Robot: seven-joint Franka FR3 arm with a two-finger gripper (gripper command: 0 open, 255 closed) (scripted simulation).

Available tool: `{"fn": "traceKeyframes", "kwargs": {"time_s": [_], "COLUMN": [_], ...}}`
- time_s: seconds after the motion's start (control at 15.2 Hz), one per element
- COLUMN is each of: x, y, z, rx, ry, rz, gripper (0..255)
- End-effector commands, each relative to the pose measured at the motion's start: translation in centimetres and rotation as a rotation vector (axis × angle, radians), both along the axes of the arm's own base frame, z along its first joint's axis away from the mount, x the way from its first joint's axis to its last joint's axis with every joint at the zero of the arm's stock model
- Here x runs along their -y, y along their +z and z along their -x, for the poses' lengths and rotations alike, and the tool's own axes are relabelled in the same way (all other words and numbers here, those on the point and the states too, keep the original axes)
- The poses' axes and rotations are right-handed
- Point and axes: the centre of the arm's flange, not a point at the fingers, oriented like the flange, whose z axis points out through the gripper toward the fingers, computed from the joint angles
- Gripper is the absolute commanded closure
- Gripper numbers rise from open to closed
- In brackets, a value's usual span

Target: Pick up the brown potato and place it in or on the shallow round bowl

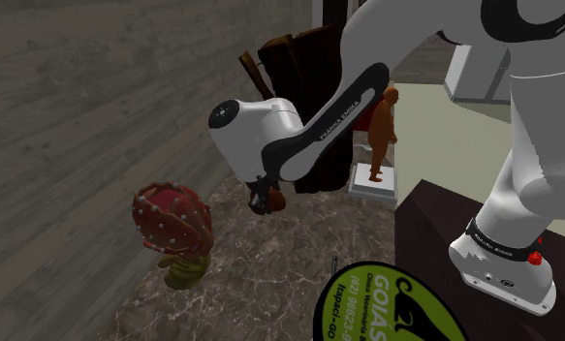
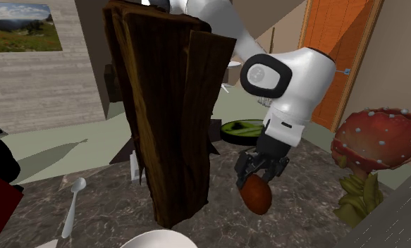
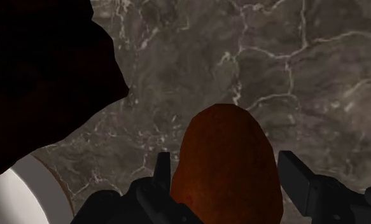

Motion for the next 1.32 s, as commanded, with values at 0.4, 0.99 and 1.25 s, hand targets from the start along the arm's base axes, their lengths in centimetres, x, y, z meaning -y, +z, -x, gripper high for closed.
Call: {"fn": "traceKeyframes", "kwargs": {"time_s": [0.4,0.99,1.25], "x": [-0.1,-0.1,1.7], "y": [4.2,9.0,9.6], "z": [0.0,0.0,-1.9], "rx": [0.0,0.0,0.0], "ry": [0.0,0.0,0.0], "rz": [0.0,0.0,0.0], "gripper": [255,255,255]}}
